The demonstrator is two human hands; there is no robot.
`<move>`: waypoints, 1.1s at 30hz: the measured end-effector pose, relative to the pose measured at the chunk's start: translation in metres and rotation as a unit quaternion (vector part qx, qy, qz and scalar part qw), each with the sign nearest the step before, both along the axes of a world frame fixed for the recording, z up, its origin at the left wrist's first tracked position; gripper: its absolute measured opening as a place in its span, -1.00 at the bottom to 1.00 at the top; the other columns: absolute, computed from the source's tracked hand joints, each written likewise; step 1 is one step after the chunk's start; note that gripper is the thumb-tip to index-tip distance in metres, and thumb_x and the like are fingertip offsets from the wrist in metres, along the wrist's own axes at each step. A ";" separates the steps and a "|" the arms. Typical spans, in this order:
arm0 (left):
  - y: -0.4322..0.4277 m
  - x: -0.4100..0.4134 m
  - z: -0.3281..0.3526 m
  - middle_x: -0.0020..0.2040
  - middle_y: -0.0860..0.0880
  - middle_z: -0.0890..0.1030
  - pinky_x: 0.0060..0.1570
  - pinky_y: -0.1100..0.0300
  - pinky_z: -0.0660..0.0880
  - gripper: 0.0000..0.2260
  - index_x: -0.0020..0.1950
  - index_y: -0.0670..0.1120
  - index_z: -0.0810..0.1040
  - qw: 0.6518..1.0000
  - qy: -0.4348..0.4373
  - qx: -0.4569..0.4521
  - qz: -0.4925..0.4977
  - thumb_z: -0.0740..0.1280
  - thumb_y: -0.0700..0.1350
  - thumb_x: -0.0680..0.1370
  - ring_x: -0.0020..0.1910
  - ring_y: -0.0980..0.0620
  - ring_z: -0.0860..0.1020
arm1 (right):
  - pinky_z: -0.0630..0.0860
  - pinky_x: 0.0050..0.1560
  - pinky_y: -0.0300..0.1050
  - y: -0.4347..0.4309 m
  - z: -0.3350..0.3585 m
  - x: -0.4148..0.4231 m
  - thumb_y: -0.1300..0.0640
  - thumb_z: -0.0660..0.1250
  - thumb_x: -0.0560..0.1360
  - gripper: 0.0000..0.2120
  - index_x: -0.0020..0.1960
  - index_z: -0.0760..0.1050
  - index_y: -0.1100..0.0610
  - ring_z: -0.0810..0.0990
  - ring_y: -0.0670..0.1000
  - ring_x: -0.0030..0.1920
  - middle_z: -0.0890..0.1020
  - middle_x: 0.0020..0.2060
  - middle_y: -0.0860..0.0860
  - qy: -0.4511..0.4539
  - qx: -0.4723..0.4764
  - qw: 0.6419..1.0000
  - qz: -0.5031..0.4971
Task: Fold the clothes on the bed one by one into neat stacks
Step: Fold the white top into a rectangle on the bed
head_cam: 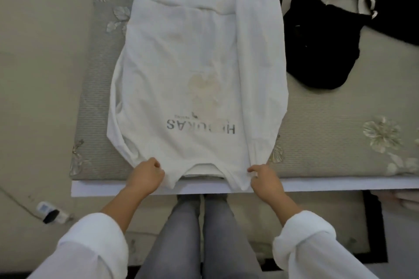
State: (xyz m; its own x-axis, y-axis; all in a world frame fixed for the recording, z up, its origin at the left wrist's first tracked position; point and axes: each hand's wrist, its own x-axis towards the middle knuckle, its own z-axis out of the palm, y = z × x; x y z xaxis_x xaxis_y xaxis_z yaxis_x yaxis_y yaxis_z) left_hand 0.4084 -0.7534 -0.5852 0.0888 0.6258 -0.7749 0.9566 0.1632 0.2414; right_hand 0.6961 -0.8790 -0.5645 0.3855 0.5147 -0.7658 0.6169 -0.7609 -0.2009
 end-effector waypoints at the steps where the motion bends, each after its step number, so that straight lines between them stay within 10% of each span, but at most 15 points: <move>1: -0.005 0.008 -0.003 0.13 -0.16 0.53 -0.12 0.13 0.38 -0.75 0.20 -0.14 0.44 1.000 -0.013 0.023 0.000 0.25 -0.08 0.56 -0.02 -0.10 0.48 | 0.40 0.24 -0.09 0.001 -0.006 -0.007 0.29 0.17 0.53 -0.62 0.32 0.48 0.12 0.44 0.13 0.28 0.44 0.31 0.14 0.010 0.007 1.000 0.014; 8: -0.031 0.029 -0.025 0.14 -0.09 0.37 -0.11 0.10 0.43 -0.62 0.30 -0.01 0.32 0.981 0.025 0.003 -0.191 0.27 0.06 0.54 0.10 -0.11 0.45 | 0.41 0.13 -0.02 0.007 -0.035 -0.034 0.15 0.19 0.53 -0.56 0.40 0.30 0.04 0.34 0.14 0.23 0.36 0.26 0.11 -0.033 -0.035 0.983 0.179; 16: 0.034 0.084 -0.013 0.06 -0.06 0.56 -0.19 0.17 0.36 -0.80 0.11 -0.05 0.49 0.976 -0.008 0.014 -0.217 0.15 -0.03 0.58 -0.10 -0.02 0.48 | 0.42 -0.04 -0.14 0.079 -0.018 0.033 0.13 0.22 0.56 -0.77 0.17 0.49 0.17 0.54 0.09 0.03 0.56 0.05 0.09 -0.035 0.075 0.996 -0.029; 22: 0.020 0.157 -0.035 0.56 -0.07 0.07 0.37 0.01 0.22 -0.45 0.53 0.03 0.14 0.955 -0.131 0.121 -0.236 0.24 -0.01 0.57 0.51 -0.08 0.07 | 0.41 0.10 -0.04 0.128 -0.032 0.072 0.02 0.27 0.54 -0.56 0.36 0.32 0.15 0.44 0.10 0.20 0.41 0.22 0.08 -0.092 0.169 0.981 0.022; 26: -0.015 0.186 -0.058 0.50 -0.13 -0.43 0.40 -0.31 -0.07 -0.23 0.51 0.07 -0.38 0.943 0.022 0.054 -0.326 0.16 0.13 0.59 0.48 -0.25 -0.36 | 0.39 0.13 0.03 0.144 -0.050 0.075 -0.13 0.34 0.47 -0.36 0.38 0.21 0.19 0.37 0.16 0.23 0.38 0.23 0.11 -0.131 0.094 0.983 0.084; 28: -0.022 0.199 -0.060 0.47 -0.20 -0.45 0.34 -0.41 -0.02 -0.23 0.48 0.01 -0.45 0.935 0.079 0.050 -0.342 0.14 0.07 0.61 0.45 -0.34 -0.37 | 0.40 0.01 -0.02 0.142 -0.055 0.084 0.06 0.31 0.51 -0.58 0.28 0.29 0.22 0.43 0.14 0.15 0.44 0.16 0.13 -0.155 0.075 0.975 0.143; 33: -0.022 0.226 -0.054 0.47 -0.32 -0.40 0.29 -0.42 0.15 -0.26 0.51 -0.08 -0.37 0.933 0.148 0.018 -0.327 0.16 -0.11 0.61 0.42 -0.45 -0.32 | 0.46 -0.32 -0.10 0.115 -0.047 0.149 0.28 0.19 0.49 -0.85 -0.21 0.48 0.21 0.53 0.08 -0.27 0.56 -0.30 0.07 -0.047 0.166 0.970 -0.173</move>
State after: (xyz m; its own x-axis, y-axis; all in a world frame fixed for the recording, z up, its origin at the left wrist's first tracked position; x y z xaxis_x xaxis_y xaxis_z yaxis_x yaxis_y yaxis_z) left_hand 0.6340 -0.7753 -0.6391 0.2464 0.5387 -0.8056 0.8749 -0.4812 -0.0542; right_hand 0.8455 -0.7637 -0.6112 0.6398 0.5538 -0.5330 0.3629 -0.8289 -0.4256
